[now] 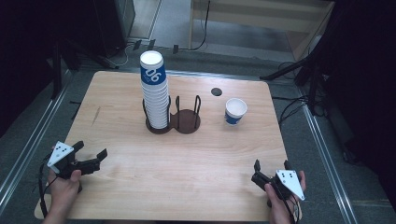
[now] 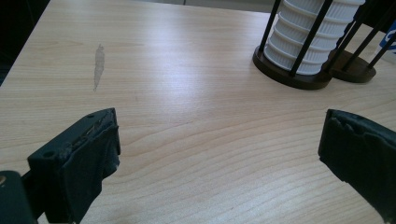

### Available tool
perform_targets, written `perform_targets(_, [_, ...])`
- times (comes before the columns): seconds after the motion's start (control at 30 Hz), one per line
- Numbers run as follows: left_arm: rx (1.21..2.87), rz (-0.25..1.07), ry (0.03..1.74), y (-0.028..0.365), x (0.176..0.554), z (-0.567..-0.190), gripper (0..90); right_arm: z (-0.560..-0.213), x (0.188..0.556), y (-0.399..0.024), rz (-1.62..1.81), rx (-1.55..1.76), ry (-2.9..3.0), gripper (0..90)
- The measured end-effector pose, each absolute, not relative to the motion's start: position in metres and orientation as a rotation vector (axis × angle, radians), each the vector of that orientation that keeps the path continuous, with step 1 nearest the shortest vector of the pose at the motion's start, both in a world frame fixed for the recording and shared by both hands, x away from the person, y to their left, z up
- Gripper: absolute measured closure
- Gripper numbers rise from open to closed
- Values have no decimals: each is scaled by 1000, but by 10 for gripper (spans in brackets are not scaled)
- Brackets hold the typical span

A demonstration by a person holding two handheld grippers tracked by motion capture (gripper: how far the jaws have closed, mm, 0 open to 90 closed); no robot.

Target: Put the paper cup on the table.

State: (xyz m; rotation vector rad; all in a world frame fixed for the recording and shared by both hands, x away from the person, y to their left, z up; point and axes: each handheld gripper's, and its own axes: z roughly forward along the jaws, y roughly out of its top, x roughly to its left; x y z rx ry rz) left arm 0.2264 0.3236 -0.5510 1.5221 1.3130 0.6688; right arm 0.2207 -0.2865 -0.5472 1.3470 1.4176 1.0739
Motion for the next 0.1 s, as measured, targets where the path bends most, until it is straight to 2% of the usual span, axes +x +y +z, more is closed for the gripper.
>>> perform_targets(0.1, [1525, 670, 1313, 323, 226, -551, 0, -547, 221, -285, 1106, 1411, 1376, 0])
